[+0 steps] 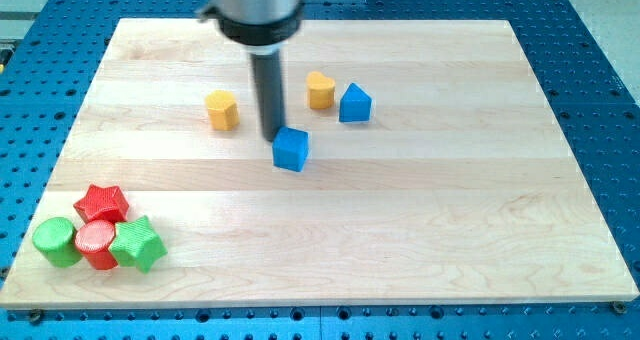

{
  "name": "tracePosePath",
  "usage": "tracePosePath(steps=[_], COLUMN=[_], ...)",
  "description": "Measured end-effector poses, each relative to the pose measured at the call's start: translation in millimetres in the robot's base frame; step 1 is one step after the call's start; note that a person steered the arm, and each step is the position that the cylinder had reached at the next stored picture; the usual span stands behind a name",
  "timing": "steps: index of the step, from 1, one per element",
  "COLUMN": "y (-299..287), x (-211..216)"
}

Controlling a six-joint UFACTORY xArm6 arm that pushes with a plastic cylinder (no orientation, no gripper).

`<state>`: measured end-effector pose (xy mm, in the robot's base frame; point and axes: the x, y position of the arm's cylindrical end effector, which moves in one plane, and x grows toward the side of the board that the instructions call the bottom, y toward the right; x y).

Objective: Nudge the blue cube to the center

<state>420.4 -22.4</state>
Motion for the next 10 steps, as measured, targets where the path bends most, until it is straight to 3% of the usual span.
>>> tracePosePath(steps=[2, 3, 4, 5, 6, 7, 10], y=[30, 41, -73, -70, -2, -40, -25], x=[48, 97, 134, 99, 88, 109, 117])
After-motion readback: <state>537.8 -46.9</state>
